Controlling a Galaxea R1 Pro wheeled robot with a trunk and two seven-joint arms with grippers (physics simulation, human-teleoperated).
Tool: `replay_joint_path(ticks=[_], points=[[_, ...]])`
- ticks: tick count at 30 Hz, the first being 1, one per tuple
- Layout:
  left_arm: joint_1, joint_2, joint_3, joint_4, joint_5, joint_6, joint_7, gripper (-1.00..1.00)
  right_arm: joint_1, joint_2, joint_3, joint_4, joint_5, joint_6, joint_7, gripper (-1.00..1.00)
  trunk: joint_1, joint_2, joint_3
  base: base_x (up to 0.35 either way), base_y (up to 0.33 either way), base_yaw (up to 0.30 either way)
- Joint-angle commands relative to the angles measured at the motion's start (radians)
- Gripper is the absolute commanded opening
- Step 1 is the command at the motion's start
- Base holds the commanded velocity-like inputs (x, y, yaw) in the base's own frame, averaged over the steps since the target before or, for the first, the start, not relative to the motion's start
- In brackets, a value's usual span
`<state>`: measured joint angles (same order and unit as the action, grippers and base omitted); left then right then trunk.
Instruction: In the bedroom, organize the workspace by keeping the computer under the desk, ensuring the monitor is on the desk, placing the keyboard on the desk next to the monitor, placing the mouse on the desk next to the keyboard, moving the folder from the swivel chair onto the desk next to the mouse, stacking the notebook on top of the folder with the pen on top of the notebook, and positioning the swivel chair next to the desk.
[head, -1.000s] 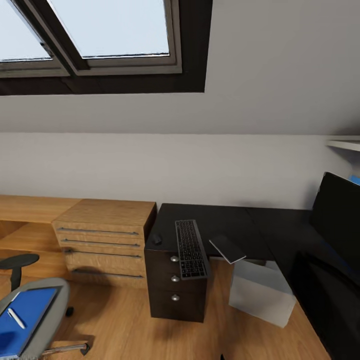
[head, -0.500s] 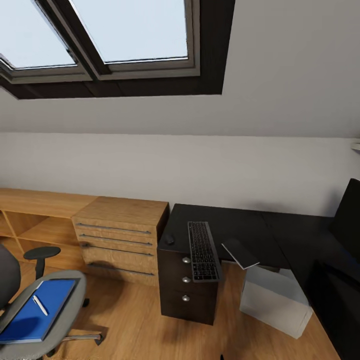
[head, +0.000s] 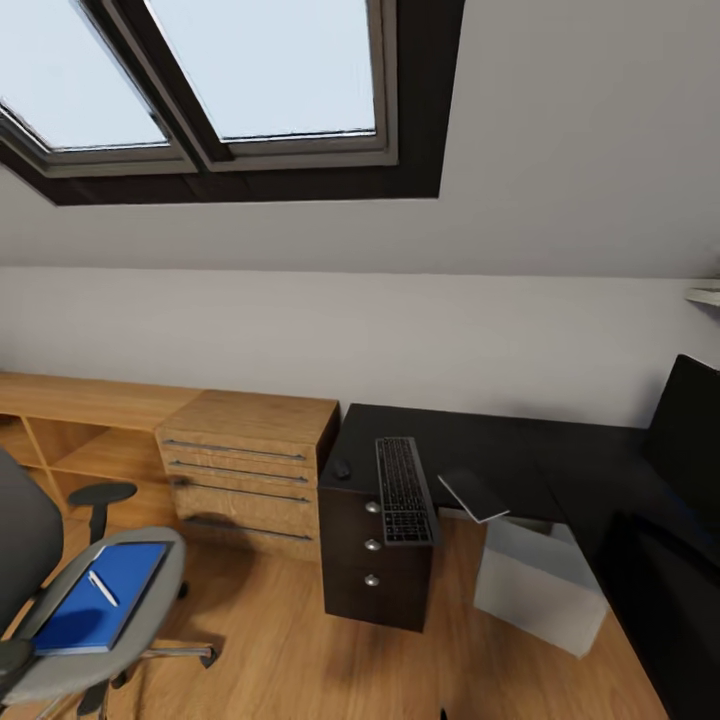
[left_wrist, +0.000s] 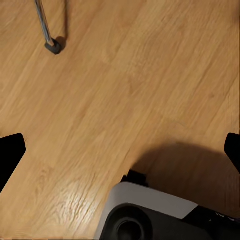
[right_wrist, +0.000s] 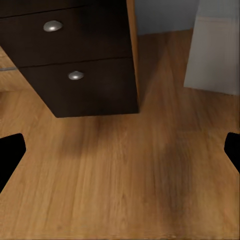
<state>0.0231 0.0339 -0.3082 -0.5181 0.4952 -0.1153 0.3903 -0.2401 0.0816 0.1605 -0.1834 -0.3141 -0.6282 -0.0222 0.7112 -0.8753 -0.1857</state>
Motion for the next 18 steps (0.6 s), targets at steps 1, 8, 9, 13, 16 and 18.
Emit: replay_joint_path(ticks=[1, 8, 9, 13, 16, 18], points=[[0.0, 0.001, -0.008, -0.002, 0.011, -0.005, 0.007, 1.0, -0.001, 0.0, 0.009, 0.001, -0.009, -0.003, -0.002, 1.0, -0.004, 0.006, 0.002, -0.331, 0.0, 0.0], [0.0, 0.001, -0.008, -0.002, 0.011, -0.008, 0.007, 1.0, -0.001, -0.001, 0.01, 0.004, -0.007, -0.004, -0.002, 1.0, -0.031, 0.055, 0.024, -0.336, 0.0, 0.0], [0.0, 0.001, -0.008, -0.002, 0.011, -0.009, 0.007, 1.0, -0.001, -0.001, 0.01, 0.005, -0.006, -0.004, -0.002, 1.0, -0.035, 0.062, 0.027, -0.338, 0.0, -0.017], [0.0, 0.001, -0.008, -0.002, 0.011, -0.009, 0.007, 1.0, -0.001, -0.002, 0.01, 0.006, -0.005, -0.004, -0.002, 1.0, -0.05, 0.09, 0.04, -0.338, 0.0, -0.088], [0.0, 0.001, -0.008, -0.002, 0.011, -0.009, 0.007, 1.0, -0.001, -0.002, 0.01, 0.007, -0.005, -0.004, -0.002, 1.0, -0.062, 0.111, 0.05, -0.338, 0.0, -0.174], [0.0, 0.001, -0.008, -0.002, 0.012, -0.009, 0.008, 1.0, -0.001, -0.002, 0.01, 0.007, -0.005, -0.004, -0.002, 1.0, -0.07, 0.125, 0.057, -0.332, 0.0, -0.211]])
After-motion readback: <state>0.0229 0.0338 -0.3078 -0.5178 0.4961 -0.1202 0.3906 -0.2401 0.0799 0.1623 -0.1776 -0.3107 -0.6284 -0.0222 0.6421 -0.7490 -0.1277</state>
